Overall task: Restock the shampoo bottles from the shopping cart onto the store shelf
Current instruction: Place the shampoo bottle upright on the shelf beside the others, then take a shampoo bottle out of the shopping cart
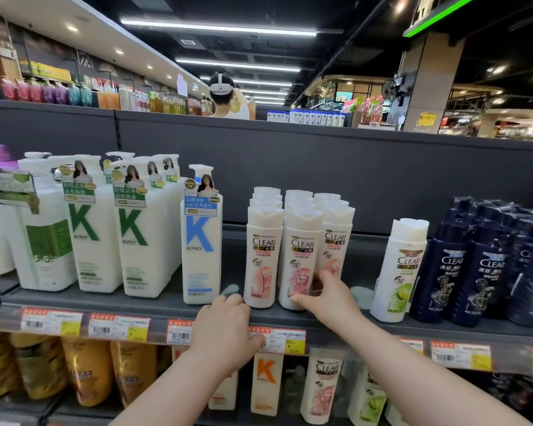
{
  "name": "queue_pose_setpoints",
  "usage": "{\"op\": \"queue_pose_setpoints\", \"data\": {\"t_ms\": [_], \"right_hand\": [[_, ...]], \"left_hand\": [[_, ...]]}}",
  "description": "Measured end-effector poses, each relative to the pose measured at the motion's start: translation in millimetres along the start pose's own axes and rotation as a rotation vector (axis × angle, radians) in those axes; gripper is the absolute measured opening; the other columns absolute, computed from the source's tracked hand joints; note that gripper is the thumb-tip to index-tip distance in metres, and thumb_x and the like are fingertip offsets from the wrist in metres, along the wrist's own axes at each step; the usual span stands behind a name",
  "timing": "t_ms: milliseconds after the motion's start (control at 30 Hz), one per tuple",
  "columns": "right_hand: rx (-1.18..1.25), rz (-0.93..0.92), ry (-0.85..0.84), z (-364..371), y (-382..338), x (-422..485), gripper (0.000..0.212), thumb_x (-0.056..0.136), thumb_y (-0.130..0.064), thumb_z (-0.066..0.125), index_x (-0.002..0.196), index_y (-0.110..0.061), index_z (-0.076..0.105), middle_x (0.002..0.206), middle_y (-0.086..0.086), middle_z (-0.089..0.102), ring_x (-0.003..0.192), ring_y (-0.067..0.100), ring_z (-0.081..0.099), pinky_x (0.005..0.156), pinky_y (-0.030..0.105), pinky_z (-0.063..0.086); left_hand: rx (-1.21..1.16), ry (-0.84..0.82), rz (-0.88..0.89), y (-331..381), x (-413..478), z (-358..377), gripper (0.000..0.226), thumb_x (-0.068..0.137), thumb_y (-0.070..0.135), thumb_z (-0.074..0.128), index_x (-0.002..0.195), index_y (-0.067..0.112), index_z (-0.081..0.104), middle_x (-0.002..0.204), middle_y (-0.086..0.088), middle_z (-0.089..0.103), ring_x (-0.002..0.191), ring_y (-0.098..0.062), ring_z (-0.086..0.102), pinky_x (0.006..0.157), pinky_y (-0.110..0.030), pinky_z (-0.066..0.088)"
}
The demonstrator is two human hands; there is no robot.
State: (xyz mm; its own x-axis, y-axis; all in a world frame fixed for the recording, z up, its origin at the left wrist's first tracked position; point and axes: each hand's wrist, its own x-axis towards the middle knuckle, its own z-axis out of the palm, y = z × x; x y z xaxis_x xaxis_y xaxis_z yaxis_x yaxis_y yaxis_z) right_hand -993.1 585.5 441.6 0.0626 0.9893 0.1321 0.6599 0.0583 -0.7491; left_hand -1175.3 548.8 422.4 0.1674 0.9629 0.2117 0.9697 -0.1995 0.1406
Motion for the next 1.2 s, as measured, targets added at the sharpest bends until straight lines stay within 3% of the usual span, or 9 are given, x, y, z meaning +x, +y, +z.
{"op": "queue_pose_setpoints", "data": {"t_ms": [267, 467, 633, 700, 900, 1200], "right_hand": [[-0.069, -0.040, 0.123, -9, -3, -38, 0.057, 0.080, -0.038, 0.069, 0.131, -0.024, 0.046, 0.128, -0.004, 0.053, 0.109, 0.011, 0.053, 0.093, 0.029, 0.046], [-0.354, -0.043, 0.181, -35, 29, -117, 0.051, 0.087, -0.041, 0.060, 0.133, -0.027, 0.045, 0.133, -0.004, 0.049, 0.124, 0.016, 0.045, 0.101, 0.034, 0.041], [-0.507, 0.241, 0.233, -68, 83, -213, 0.056, 0.086, -0.042, 0.059, 0.137, -0.027, 0.040, 0.138, -0.001, 0.042, 0.128, 0.022, 0.040, 0.102, 0.039, 0.040], [-0.560, 0.326, 0.252, -81, 100, -247, 0.057, 0.085, -0.042, 0.060, 0.136, -0.028, 0.040, 0.138, -0.001, 0.042, 0.129, 0.023, 0.039, 0.101, 0.038, 0.040], [-0.574, 0.718, 0.395, -139, 146, -385, 0.062, 0.085, -0.044, 0.061, 0.139, -0.028, 0.036, 0.139, 0.000, 0.042, 0.129, 0.023, 0.037, 0.104, 0.037, 0.037], [-0.469, 1.058, 0.583, -212, 224, -547, 0.065, 0.082, -0.041, 0.065, 0.139, -0.030, 0.035, 0.142, 0.000, 0.039, 0.133, 0.021, 0.035, 0.110, 0.035, 0.032]], "left_hand": [[0.016, -0.010, 0.028, -9, 0, 2, 0.053, 0.081, 0.058, 0.054, 0.123, 0.025, 0.052, 0.117, 0.008, 0.050, 0.108, -0.012, 0.045, 0.090, -0.030, 0.042], [-0.139, 0.165, 0.119, 8, -27, 24, 0.068, 0.083, 0.052, 0.055, 0.142, 0.024, 0.034, 0.142, 0.001, 0.039, 0.131, -0.019, 0.035, 0.111, -0.039, 0.031], [-0.226, 0.054, 0.437, 84, -62, 60, 0.065, 0.074, 0.054, 0.058, 0.124, 0.012, 0.058, 0.129, -0.012, 0.054, 0.117, -0.033, 0.051, 0.096, -0.047, 0.045], [-0.214, -0.036, 0.500, 112, -74, 73, 0.064, 0.076, 0.052, 0.062, 0.126, 0.013, 0.056, 0.130, -0.009, 0.053, 0.118, -0.031, 0.050, 0.096, -0.045, 0.044], [-0.183, -0.189, 0.867, 241, -127, 91, 0.069, 0.084, 0.061, 0.048, 0.140, 0.025, 0.036, 0.147, 0.000, 0.033, 0.134, -0.022, 0.033, 0.105, -0.036, 0.034], [-0.171, -0.286, 1.224, 434, -230, 113, 0.070, 0.082, 0.063, 0.049, 0.140, 0.026, 0.035, 0.143, 0.003, 0.035, 0.132, -0.020, 0.035, 0.106, -0.038, 0.034]]}}
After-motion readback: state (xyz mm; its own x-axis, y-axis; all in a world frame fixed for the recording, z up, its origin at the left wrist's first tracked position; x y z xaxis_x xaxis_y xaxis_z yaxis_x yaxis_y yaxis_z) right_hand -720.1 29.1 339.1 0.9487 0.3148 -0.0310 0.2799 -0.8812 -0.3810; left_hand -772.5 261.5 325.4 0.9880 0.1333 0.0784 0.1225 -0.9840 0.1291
